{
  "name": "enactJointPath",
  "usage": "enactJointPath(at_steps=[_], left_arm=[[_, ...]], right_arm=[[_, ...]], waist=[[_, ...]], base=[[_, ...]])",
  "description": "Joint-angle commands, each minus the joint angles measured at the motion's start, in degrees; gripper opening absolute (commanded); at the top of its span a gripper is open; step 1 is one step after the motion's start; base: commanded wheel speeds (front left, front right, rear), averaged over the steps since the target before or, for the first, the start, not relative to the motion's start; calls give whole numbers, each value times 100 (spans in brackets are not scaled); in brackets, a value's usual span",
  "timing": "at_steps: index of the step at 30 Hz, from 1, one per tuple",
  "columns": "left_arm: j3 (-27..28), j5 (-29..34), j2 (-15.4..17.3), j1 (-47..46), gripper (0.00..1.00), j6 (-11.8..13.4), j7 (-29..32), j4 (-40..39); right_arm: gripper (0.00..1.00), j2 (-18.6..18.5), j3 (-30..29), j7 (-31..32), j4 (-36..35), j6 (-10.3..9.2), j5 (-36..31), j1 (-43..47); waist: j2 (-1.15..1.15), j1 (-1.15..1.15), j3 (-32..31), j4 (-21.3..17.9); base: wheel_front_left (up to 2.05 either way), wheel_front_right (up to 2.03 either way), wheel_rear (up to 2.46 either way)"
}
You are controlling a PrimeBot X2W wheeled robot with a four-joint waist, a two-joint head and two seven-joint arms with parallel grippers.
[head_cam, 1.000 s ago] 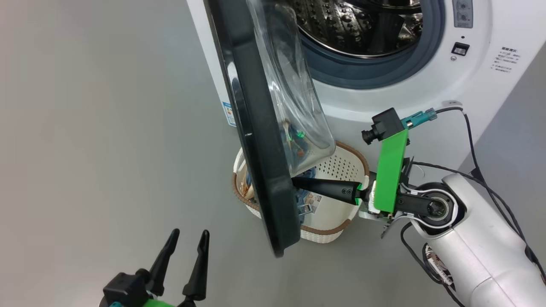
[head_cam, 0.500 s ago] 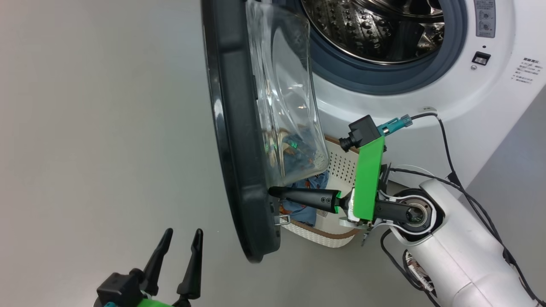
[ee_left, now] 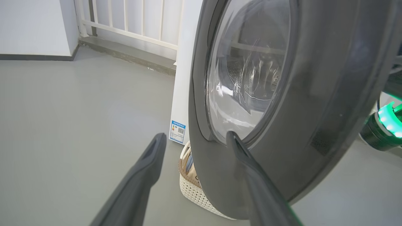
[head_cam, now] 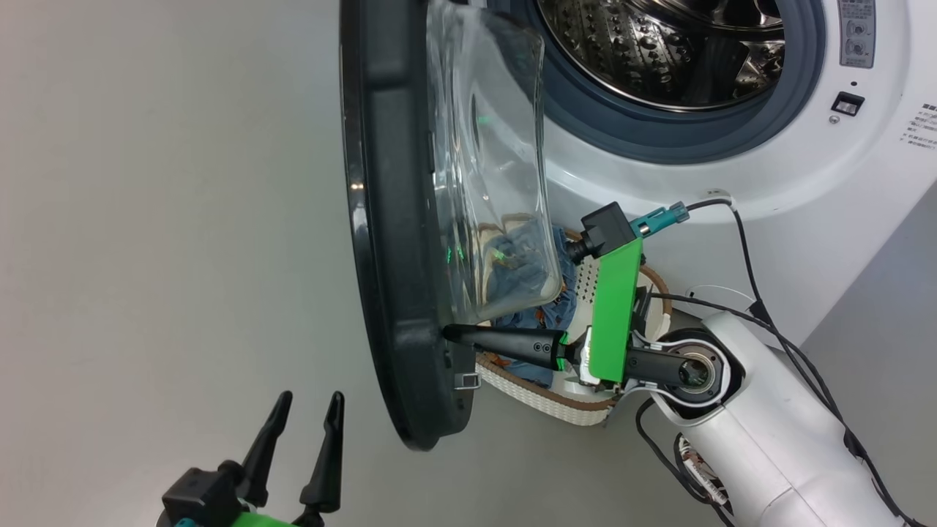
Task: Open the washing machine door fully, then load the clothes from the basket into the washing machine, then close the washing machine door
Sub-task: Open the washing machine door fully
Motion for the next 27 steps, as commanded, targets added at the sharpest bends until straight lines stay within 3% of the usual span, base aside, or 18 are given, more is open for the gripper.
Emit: enactJointPath(at_steps=[1,27], left_arm=[[211,28,93,-38,100,-18,-70,-167],[281,48,92,-32,100,-18,-70,-172]], right_arm=[[0,198,101,-44,-156,10,-26,-35],[0,320,115,-212,-74,10,-59,-89]], waist=[[0,0,0,5],[0,0,-18,49]], base=[[0,0,0],[0,0,0]])
